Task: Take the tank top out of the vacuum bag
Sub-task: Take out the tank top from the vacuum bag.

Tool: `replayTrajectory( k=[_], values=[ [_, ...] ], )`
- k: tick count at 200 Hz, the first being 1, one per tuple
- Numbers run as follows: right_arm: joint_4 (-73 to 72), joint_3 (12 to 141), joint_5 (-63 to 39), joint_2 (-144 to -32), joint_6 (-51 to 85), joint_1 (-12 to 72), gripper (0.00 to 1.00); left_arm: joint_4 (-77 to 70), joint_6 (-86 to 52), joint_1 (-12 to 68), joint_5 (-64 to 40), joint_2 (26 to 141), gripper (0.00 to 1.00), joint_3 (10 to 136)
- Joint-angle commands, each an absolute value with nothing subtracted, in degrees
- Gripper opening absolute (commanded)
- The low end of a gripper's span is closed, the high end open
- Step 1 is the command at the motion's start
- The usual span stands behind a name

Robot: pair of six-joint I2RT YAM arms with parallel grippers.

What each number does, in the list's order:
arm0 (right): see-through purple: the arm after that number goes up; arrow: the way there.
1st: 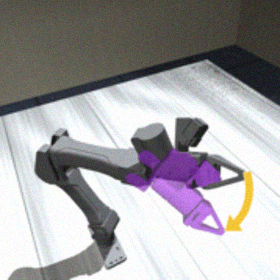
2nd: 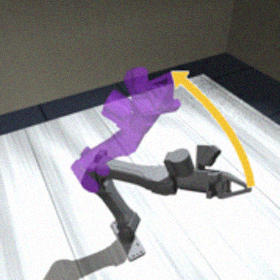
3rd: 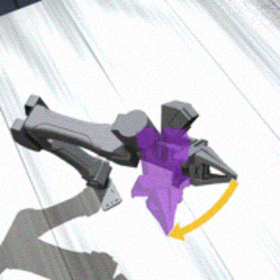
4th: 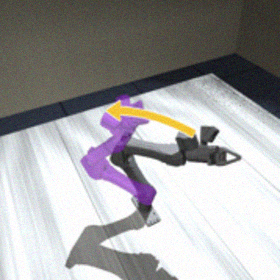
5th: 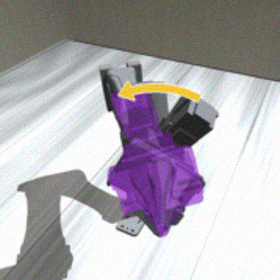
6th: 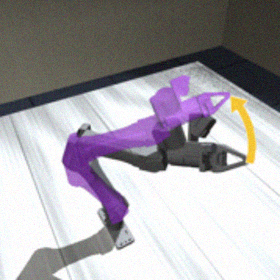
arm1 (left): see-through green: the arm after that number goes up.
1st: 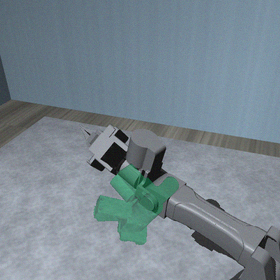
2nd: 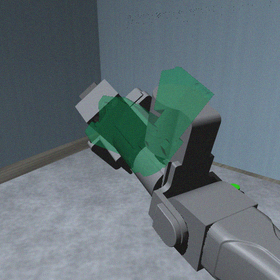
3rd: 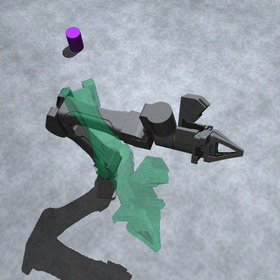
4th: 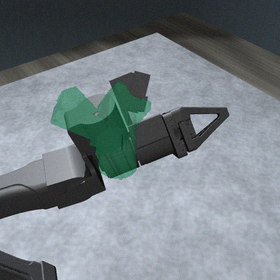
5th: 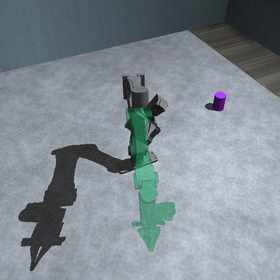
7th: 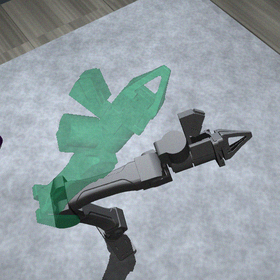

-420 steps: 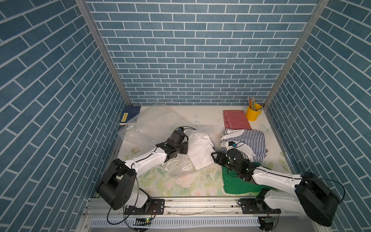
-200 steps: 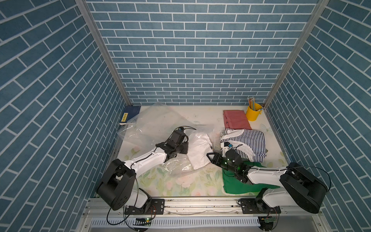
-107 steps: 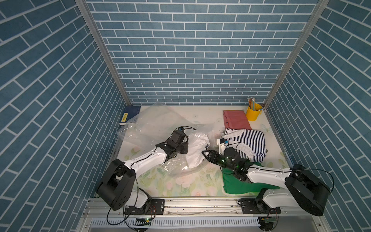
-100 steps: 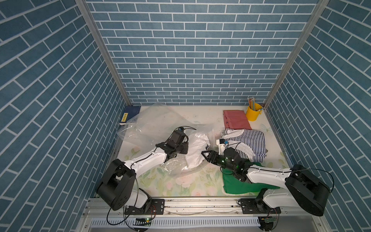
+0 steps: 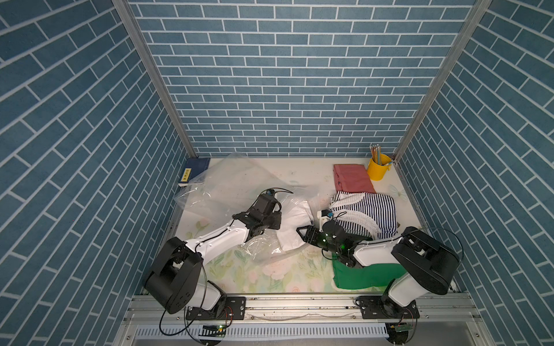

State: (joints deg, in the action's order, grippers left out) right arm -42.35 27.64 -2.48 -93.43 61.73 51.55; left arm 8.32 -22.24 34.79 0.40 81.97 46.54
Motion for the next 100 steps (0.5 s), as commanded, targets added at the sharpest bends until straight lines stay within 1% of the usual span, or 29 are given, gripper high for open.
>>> replayTrajectory(
  k=[1, 17, 30, 36, 51, 61, 84, 100],
  values=[
    [-45.40, 29.87, -1.32, -96.71, 61.87, 52.28, 0.65, 8.92, -21.72, 34.45, 1.01, 81.23, 0.00, 47.64],
    [-45.40, 29.90, -1.88, -97.50, 62.03, 52.31, 0.54, 8.97, -21.62, 34.37, 1.39, 81.16, 0.00, 47.67],
    [-45.03, 29.26, -2.11, -96.13, 62.12, 52.43, 0.52, 9.18, -21.53, 34.39, 1.84, 81.04, 0.00, 47.64],
    [-44.38, 28.90, -1.98, -95.19, 62.13, 52.64, 0.54, 9.19, -21.49, 34.45, 1.99, 80.99, 0.00, 47.68],
    [-43.04, 27.96, -0.39, -93.23, 63.09, 54.15, 0.64, 9.02, -21.70, 34.36, 1.89, 81.08, 0.00, 47.71],
    [-42.94, 27.49, 1.29, -92.77, 64.33, 55.87, 0.67, 8.74, -21.87, 34.28, 1.67, 81.17, 0.00, 47.79],
    [-46.19, 27.16, 5.76, -94.47, 68.06, 59.91, 0.67, 8.45, -21.97, 34.15, 1.11, 81.38, 0.00, 48.14],
    [-48.27, 27.59, 9.12, -96.72, 70.88, 61.87, 0.64, 8.52, -21.99, 34.03, 1.09, 81.30, 0.00, 48.08]
  ],
)
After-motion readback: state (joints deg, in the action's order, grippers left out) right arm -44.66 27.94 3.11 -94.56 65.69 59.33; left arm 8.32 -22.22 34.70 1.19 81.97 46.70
